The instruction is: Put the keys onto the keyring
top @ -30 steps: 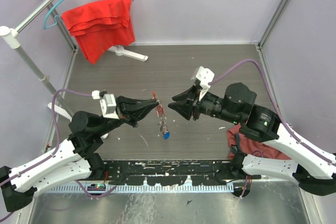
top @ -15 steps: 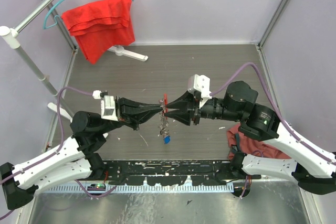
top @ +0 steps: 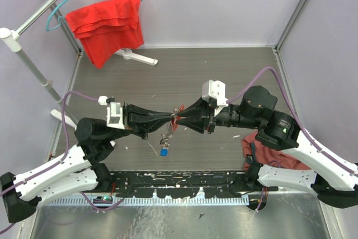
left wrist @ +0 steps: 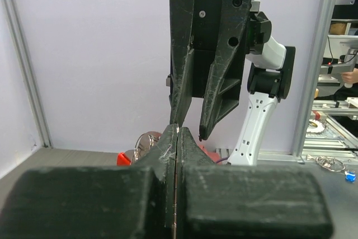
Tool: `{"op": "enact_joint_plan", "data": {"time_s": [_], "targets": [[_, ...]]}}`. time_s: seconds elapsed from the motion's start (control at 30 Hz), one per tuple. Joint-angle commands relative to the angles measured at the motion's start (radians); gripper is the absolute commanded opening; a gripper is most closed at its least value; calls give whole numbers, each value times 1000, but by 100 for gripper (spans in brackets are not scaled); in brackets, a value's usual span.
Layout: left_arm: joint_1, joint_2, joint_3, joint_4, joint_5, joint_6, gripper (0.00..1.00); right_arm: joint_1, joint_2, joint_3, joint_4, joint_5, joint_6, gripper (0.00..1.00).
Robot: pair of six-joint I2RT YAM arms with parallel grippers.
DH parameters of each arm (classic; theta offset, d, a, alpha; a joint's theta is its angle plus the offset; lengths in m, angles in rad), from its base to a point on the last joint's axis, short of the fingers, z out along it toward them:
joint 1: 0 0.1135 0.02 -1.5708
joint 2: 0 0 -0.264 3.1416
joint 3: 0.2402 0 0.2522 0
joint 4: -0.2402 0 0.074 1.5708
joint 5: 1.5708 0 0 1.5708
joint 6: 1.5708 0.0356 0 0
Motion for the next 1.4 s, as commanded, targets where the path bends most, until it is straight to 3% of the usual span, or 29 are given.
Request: {"op": "enact_joint_plan", "data": {"time_s": [0.0, 0.13, 0.37, 0.73, 0.97, 1.37], "targets": [[-1, 13, 53, 73, 45, -17, 0, 3, 6, 35, 27, -26, -9, 28], [-1, 17, 55, 77, 49, -20, 0, 3, 10, 36, 18, -29, -12, 23], [-1, 23, 61, 78, 62, -21, 0, 4, 4, 29, 16, -8, -17, 36], [-1, 23, 60, 65, 59, -12, 0, 3, -43, 24, 17, 61, -21, 37], [-1, 22, 65, 66, 60, -11, 0, 3, 5, 45, -33, -23, -27, 36], [-2, 16, 59, 51, 58, -6, 0, 5, 28, 65, -49, -53, -26, 10]]}}
